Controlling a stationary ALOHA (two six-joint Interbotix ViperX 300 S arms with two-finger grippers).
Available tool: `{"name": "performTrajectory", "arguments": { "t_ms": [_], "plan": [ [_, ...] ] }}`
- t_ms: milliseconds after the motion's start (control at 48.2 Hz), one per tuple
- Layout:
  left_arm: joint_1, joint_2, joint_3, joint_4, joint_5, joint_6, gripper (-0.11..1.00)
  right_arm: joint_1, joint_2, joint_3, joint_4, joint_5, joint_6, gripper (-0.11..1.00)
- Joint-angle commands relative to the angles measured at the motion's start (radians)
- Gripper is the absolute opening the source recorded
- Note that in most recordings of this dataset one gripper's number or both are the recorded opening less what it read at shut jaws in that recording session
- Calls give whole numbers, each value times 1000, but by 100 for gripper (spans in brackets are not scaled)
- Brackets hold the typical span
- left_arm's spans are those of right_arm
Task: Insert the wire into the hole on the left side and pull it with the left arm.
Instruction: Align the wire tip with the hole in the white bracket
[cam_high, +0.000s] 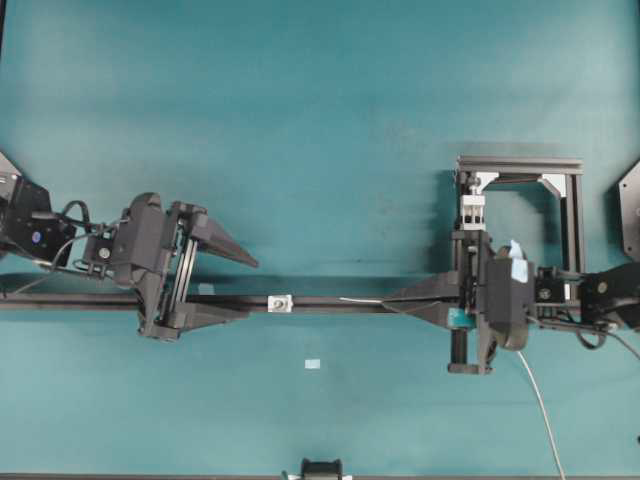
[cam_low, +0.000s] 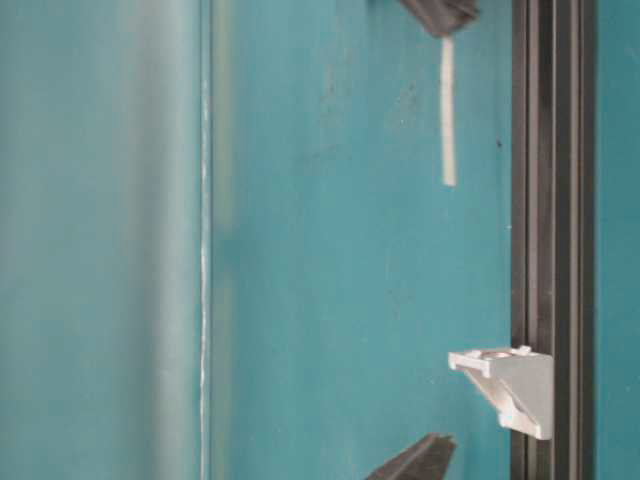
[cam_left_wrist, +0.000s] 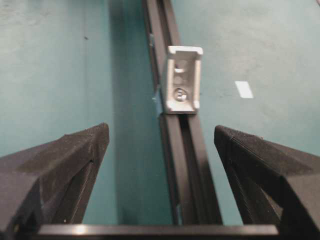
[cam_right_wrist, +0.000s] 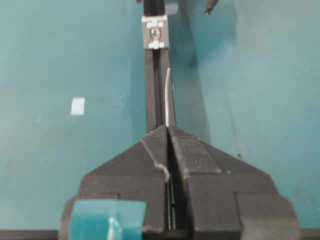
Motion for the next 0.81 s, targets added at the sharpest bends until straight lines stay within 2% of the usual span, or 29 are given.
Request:
{"name": "performTrajectory", "arguments": {
  "t_ms": [0,788],
  "plan": [
    [-11,0,-15,-3,-14,0,68,8,3,-23,0,-15,0,3],
    [-9,2,-11,-3,-14,0,67,9,72,-34,-2,-80,0,3]
  ]
}}
